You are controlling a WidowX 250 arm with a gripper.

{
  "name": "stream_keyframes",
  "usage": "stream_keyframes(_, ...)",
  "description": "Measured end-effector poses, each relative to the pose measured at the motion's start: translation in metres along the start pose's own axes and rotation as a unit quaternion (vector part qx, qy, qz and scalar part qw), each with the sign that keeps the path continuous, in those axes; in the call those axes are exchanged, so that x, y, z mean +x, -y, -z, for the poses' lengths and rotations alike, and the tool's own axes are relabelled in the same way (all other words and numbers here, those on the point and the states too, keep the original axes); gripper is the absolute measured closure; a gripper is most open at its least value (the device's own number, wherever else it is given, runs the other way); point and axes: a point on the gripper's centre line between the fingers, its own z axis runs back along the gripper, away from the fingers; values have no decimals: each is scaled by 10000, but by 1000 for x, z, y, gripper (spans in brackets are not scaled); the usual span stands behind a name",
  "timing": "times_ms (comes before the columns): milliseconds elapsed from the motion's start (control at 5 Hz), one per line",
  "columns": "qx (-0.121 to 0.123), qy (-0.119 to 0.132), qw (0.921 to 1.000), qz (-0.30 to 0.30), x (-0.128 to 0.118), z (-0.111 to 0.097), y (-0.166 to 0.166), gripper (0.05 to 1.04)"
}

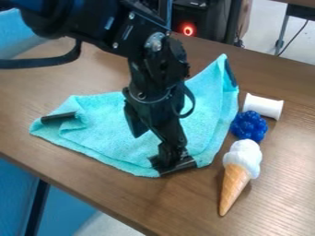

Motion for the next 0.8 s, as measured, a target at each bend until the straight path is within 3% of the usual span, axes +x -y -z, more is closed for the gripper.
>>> stream_keyframes(400,13,0,10000,-14,0,-1,-1,147)
stream_keyframes(600,7,-7,10000,5,0,0,0,85)
stream_keyframes(800,2,-22,10000,-21,-2,1,0,84)
